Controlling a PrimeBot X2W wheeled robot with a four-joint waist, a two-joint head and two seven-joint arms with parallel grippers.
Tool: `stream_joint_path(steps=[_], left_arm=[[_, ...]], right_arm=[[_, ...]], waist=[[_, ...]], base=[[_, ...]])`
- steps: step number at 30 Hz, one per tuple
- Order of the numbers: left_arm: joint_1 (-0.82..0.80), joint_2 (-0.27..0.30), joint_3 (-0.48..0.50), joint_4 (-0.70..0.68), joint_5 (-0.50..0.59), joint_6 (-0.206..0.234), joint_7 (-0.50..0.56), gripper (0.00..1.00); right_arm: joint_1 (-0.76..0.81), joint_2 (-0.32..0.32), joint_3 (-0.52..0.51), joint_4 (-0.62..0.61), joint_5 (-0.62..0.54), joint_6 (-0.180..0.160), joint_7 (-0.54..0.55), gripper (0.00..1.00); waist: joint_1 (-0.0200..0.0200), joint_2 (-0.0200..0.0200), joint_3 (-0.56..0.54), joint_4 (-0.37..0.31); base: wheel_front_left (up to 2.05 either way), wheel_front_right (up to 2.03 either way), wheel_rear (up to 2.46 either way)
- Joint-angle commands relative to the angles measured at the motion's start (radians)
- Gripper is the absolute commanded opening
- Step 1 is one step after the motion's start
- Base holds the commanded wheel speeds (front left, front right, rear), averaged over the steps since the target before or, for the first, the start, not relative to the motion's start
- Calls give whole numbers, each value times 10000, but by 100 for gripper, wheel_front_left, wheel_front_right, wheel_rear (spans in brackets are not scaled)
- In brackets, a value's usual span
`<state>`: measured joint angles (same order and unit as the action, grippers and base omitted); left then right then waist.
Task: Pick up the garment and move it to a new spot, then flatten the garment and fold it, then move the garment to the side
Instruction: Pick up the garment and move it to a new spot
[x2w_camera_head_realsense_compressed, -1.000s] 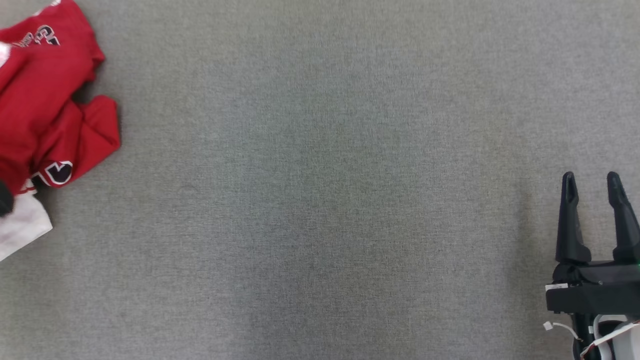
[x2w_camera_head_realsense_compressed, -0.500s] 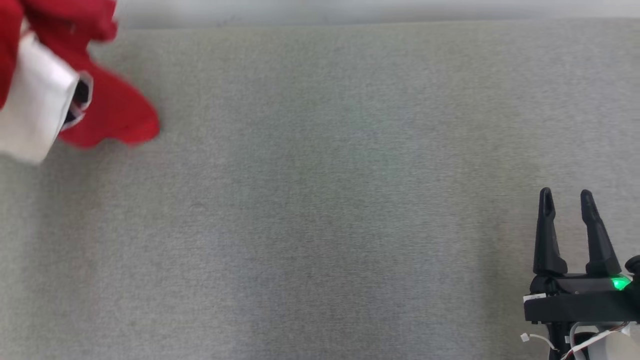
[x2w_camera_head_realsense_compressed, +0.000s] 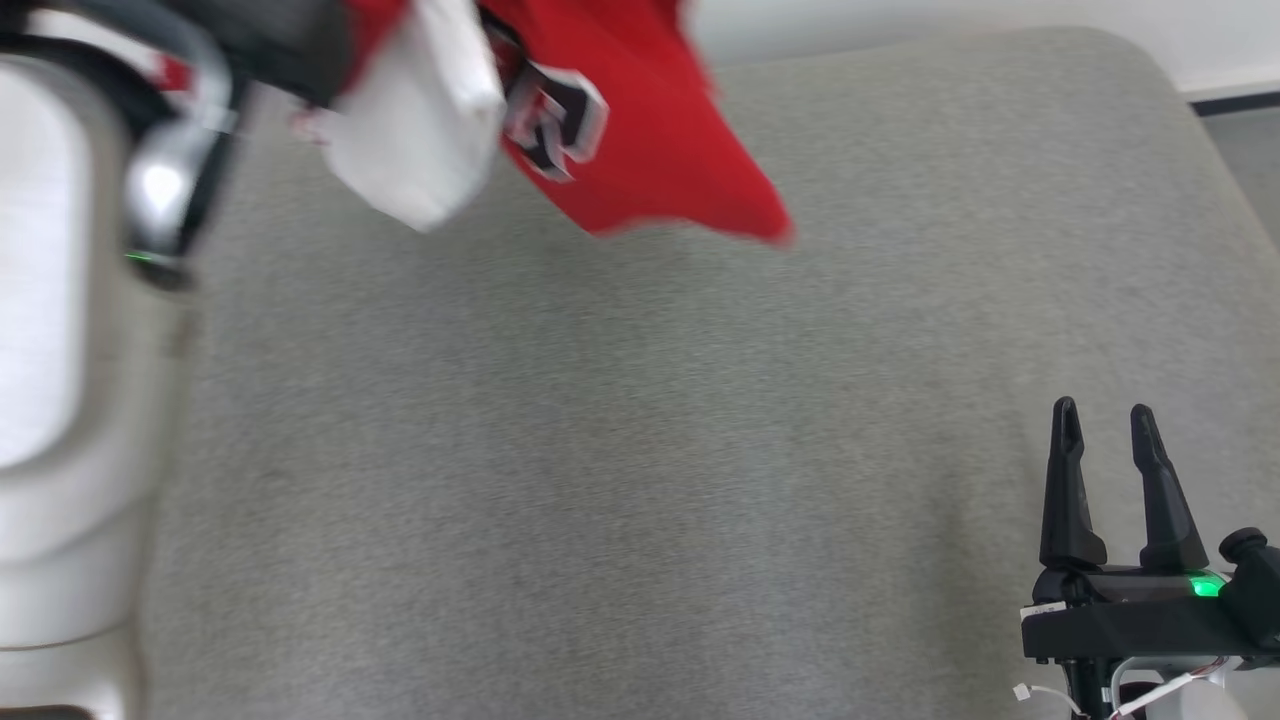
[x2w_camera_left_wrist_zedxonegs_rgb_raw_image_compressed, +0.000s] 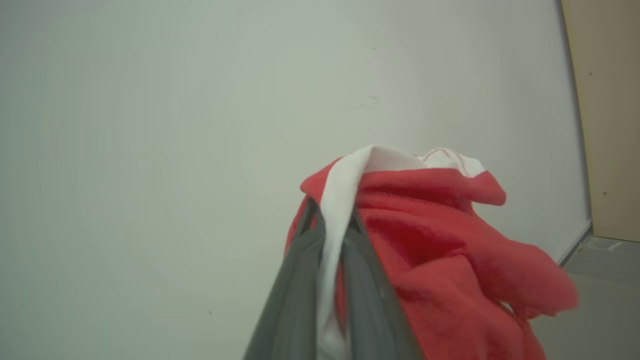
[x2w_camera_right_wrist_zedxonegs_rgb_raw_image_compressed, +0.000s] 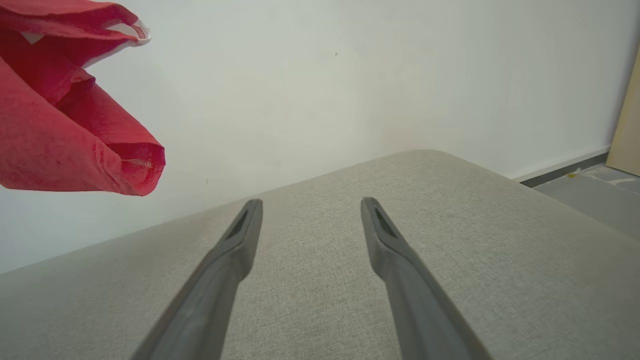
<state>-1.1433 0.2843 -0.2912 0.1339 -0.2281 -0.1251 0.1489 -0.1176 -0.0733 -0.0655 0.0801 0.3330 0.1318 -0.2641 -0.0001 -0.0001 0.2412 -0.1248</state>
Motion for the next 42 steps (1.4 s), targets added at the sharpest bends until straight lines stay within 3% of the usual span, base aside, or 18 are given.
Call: stream_joint_path(steps=[1,10,19,20,21,23,28,42], left_arm=[[37,-154,-66,85,-66,-34,-88,0],[2378,-1596,-1092,1085,-562,326,-1029,0],[5569,-2139,-2172,2634,-1065,510,-1978,0],[5685,-2167,-2372,2731,-1021,469,-2083,41],[5804,-2206,-2531,2816,-1046,450,-2188,100],[5970,-2242,-2773,2852,-1132,373,-2515,100],[5842,-2253,-2538,2369,-1234,699,-3581,100],[8133,-353,313,101,-1298,1919,-4138,100]], right_arm=[[111,46,12,11,84,-21,-6,100],[166,130,76,42,68,-21,-5,100],[187,-14,189,105,-82,-21,-6,100],[191,-44,171,104,-89,-21,-6,100],[194,-69,190,104,-96,-21,-6,100],[218,-143,183,77,-97,-21,-6,100],[445,-253,101,-33,-152,-21,-6,100],[854,-397,208,-264,-293,-21,-6,100]], waist=[[1,1,-112,-509],[1,1,-130,-873],[1,1,-301,-561],[1,1,-328,-473],[1,1,-361,-389],[1,1,-455,-185],[1,1,-822,358],[1,1,-1506,1441]], base=[[0,0,0],[0,0,0],[0,0,0],[0,0,0],[0,0,0],[0,0,0],[0,0,0],[0,0,0]])
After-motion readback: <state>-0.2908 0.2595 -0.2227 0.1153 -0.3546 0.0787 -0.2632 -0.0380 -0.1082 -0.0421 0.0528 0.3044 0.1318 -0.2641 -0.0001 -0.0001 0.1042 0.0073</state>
